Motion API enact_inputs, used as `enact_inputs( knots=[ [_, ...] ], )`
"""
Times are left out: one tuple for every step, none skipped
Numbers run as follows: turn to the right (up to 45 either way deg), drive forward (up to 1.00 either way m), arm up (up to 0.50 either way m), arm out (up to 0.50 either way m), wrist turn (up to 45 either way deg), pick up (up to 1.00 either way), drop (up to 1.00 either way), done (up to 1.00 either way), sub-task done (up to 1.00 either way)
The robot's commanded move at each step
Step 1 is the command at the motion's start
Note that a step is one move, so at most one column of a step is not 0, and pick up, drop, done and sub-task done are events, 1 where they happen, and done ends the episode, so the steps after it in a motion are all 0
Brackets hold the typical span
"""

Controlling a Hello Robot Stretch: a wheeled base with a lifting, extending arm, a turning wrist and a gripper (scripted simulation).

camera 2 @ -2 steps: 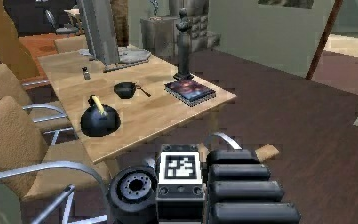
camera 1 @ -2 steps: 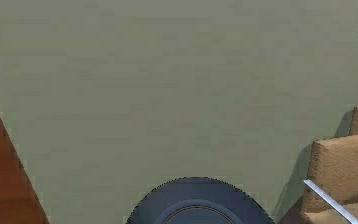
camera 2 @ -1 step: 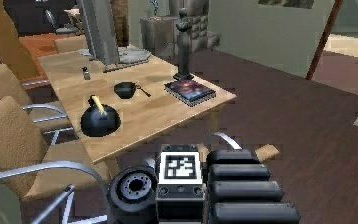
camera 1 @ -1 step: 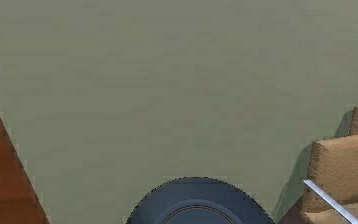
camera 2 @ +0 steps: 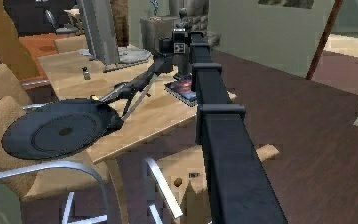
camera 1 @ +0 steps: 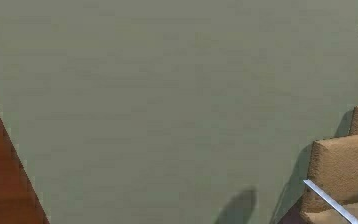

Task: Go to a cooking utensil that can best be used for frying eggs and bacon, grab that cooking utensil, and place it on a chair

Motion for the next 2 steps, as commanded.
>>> enact_inputs(
  knots=[
    [0.0,0.0,0.0,0.0,45.0,0.0,0.0,0.0,0.0],
    [0.0,0.0,0.0,0.0,45.0,0.0,0.0,0.0,0.0]
  ],
)
